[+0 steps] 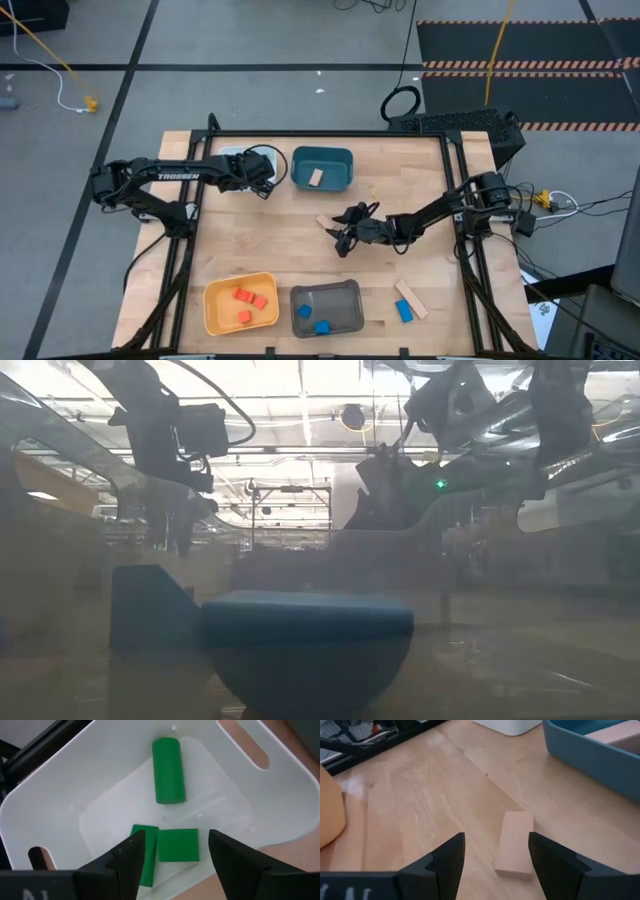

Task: Sort & place blocks by color
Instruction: Put the top brown block into the blue bin

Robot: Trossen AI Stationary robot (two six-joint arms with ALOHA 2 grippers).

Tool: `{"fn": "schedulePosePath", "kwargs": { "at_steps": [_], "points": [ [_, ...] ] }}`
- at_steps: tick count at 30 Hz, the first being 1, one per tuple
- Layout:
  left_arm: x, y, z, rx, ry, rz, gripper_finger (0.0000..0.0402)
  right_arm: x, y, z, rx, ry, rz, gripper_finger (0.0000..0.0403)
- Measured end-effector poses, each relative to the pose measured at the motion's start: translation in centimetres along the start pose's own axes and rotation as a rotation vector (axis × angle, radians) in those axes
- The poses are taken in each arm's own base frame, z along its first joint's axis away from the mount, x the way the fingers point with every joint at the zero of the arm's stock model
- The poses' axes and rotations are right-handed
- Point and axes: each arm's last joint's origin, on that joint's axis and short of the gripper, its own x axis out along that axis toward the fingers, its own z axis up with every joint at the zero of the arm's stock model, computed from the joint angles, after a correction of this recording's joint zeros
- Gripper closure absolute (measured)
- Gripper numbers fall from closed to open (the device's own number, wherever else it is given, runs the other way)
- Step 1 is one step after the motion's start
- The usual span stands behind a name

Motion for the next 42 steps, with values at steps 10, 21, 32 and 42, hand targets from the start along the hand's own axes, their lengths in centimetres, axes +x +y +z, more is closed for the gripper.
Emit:
{"fn": "schedulePosePath", "kwargs": {
  "at_steps": [10,21,32,42],
  "points": [
    [-0.1,-0.2,-0.1,0.052,0.043,-0.087,0.0187,-0.5,0.8,-0.6,-0.103,-0.011,-0.016,0.0192],
    [-0.2,-0.4,-0.1,0.080,0.066,-0.138,0.0193,-0.1,0.6,-1.4,-0.220,0.015,-0.028,0.0192],
    [-2.6,1.1,0.3,0.060,-0.030,-0.185,0.0204,1.4,0.0,-3.2,-0.223,-0.076,-0.121,0.0192],
    [-6.1,3.4,0.2,-0.015,-0.177,-0.252,0.0202,1.5,-0.2,-3.0,-0.320,-0.076,-0.132,0.0192]
  ]
}}
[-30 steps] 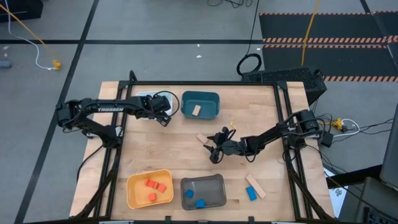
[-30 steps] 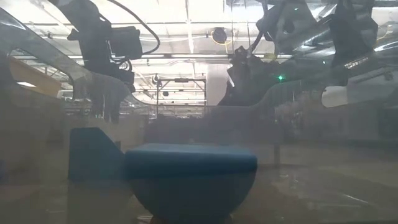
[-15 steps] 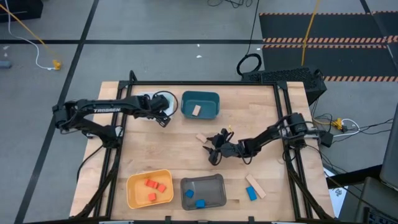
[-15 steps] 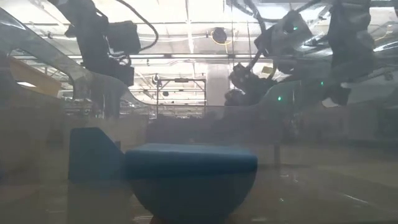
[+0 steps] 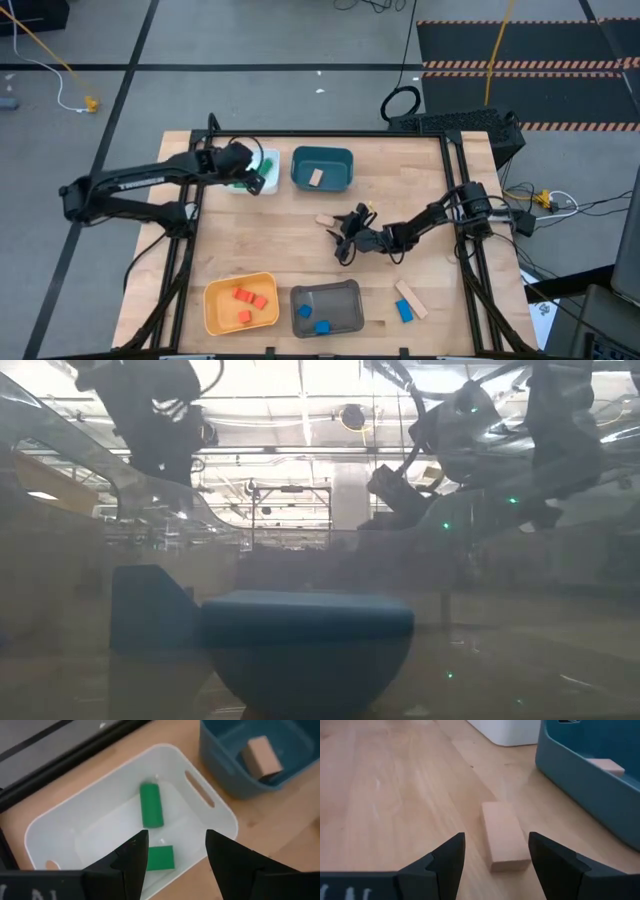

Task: Sort & place blocks by color
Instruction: Put the top brown block into the blue bin

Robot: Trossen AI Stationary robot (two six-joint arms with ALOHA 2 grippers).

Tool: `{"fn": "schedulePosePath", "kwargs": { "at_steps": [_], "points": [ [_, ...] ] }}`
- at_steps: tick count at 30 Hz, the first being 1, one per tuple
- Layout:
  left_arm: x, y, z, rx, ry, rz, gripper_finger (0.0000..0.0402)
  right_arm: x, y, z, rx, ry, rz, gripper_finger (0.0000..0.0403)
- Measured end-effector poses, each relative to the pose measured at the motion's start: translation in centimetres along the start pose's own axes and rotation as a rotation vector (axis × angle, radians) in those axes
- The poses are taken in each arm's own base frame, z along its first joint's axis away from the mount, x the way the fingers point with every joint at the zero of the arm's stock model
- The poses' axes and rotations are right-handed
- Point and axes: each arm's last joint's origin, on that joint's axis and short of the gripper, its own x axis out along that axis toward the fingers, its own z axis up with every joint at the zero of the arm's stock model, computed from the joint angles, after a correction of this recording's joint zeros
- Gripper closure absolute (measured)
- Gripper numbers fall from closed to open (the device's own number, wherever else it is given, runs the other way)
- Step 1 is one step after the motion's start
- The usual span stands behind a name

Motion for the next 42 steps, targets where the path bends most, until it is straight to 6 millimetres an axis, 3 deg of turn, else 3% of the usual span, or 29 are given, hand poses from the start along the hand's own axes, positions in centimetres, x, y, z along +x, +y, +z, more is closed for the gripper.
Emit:
{"fn": "schedulePosePath", "kwargs": {
  "at_steps": [17,34,38,42],
  "points": [
    [-4.1,1.2,-0.1,-0.076,-0.168,-0.111,0.0204,0.6,-1.1,-0.6,0.036,0.083,-0.009,0.0197],
    [-4.1,1.2,-0.1,-0.080,-0.167,-0.111,0.0204,1.1,-1.9,-0.4,0.140,0.092,-0.008,0.0310],
    [-4.1,1.2,-0.1,-0.079,-0.167,-0.111,0.0204,1.1,-1.8,-0.4,0.121,0.091,-0.007,0.0314],
    [-4.1,1.2,-0.1,-0.079,-0.167,-0.111,0.0204,1.1,-1.8,-0.3,0.118,0.088,-0.001,0.0291]
  ]
}}
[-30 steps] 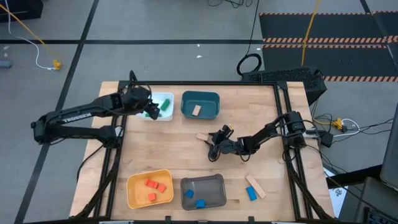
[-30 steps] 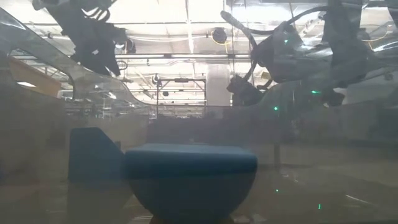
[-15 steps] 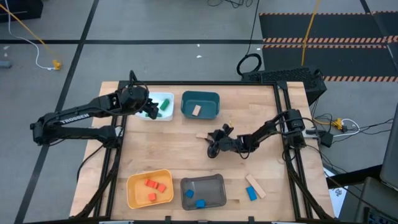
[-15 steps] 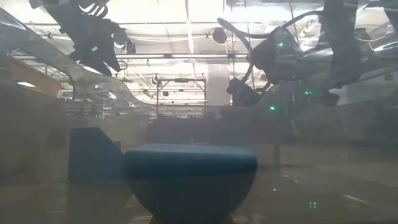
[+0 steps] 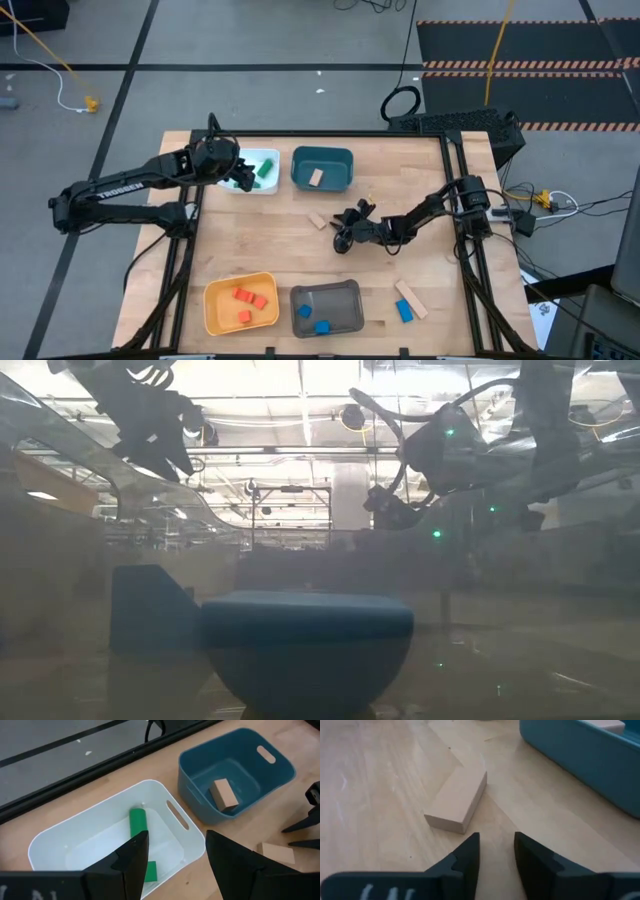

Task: Sort & place blocks by color
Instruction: Put the top brown block into the blue bin

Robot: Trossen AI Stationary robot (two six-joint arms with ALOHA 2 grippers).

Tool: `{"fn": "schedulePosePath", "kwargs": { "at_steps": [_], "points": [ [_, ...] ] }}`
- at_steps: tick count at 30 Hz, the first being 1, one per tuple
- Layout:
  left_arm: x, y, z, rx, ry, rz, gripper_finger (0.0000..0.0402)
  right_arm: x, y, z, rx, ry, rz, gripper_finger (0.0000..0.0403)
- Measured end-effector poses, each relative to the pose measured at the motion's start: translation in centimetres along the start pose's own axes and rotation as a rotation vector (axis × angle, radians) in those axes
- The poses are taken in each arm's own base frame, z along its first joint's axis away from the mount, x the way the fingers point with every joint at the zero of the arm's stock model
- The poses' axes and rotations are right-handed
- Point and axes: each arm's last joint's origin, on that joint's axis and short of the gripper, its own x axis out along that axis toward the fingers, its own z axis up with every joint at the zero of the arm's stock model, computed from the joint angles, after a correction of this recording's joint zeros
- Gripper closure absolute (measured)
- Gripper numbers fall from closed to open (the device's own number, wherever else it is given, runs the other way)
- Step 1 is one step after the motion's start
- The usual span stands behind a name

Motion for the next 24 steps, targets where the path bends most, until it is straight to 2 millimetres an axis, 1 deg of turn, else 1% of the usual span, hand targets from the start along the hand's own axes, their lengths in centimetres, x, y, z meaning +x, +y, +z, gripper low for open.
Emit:
{"fn": "schedulePosePath", "kwargs": {
  "at_steps": [2,8,11,13,16,21,24],
  "points": [
    [0.0,0.0,0.0,0.000,0.000,0.000,0.0204,0.0,0.1,0.1,0.031,-0.008,0.016,0.0272],
    [0.0,0.0,0.0,0.000,0.000,0.000,0.0204,-0.1,0.8,1.0,0.144,-0.051,0.182,0.0212],
    [0.0,0.0,0.0,0.000,0.000,0.000,0.0204,-0.2,1.0,1.4,0.192,-0.084,0.209,0.0189],
    [0.0,0.0,0.0,0.000,0.000,0.000,0.0204,-0.1,1.1,1.6,0.206,-0.090,0.197,0.0178],
    [0.0,0.0,0.0,-0.011,0.000,0.001,0.0204,0.5,1.5,2.2,0.172,-0.078,0.146,0.0167],
    [0.0,0.0,0.0,-0.019,0.003,-0.005,0.0204,1.5,2.7,3.9,0.042,-0.057,0.098,0.0163],
    [0.0,0.0,0.0,-0.019,0.005,-0.008,0.0204,1.7,2.7,4.3,0.015,-0.056,0.088,0.0163]
  ]
}}
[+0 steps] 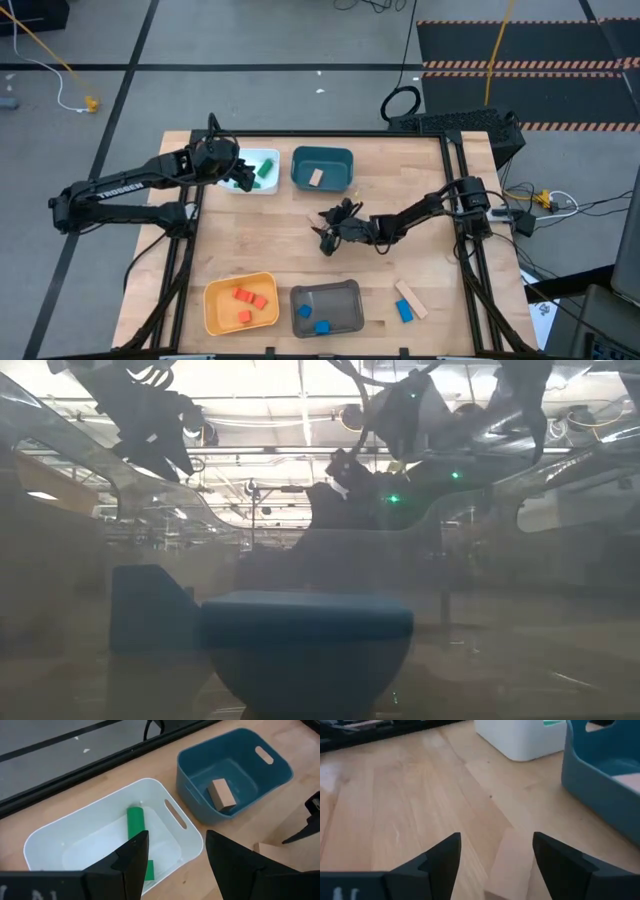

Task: Sort & place blocks by color
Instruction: Put the top brown block into the blue bin

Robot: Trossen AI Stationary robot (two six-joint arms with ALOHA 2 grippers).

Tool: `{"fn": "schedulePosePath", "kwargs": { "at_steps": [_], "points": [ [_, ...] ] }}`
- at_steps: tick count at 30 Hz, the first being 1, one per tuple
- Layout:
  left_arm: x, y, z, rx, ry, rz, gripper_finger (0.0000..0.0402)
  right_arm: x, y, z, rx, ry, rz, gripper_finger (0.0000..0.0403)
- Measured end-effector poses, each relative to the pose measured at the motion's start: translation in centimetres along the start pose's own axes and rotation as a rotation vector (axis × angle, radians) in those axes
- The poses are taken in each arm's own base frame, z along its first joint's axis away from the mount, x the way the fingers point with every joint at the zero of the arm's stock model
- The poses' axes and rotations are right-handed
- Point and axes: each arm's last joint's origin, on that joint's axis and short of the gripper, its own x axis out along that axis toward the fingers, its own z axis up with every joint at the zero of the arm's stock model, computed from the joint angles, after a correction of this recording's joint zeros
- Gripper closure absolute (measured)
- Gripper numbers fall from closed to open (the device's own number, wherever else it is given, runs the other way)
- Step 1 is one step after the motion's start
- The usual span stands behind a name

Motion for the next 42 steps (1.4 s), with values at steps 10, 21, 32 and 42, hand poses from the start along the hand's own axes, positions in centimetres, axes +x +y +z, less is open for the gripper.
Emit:
{"fn": "schedulePosePath", "kwargs": {
  "at_steps": [10,21,32,42],
  "points": [
    [0.0,0.0,0.0,0.005,0.001,-0.001,0.0204,0.3,-1.2,-0.7,0.065,0.093,-0.057,0.0163],
    [0.0,0.0,0.0,0.008,0.001,-0.001,0.0204,1.7,-1.1,-2.9,0.117,0.065,-0.044,0.0163],
    [0.0,0.0,0.0,0.009,0.003,0.000,0.0204,2.0,-1.2,-3.7,0.037,0.053,-0.093,0.0218],
    [0.0,0.0,0.0,0.009,0.003,0.000,0.0204,2.0,-1.3,-3.8,0.033,0.056,-0.099,0.0287]
  ]
}}
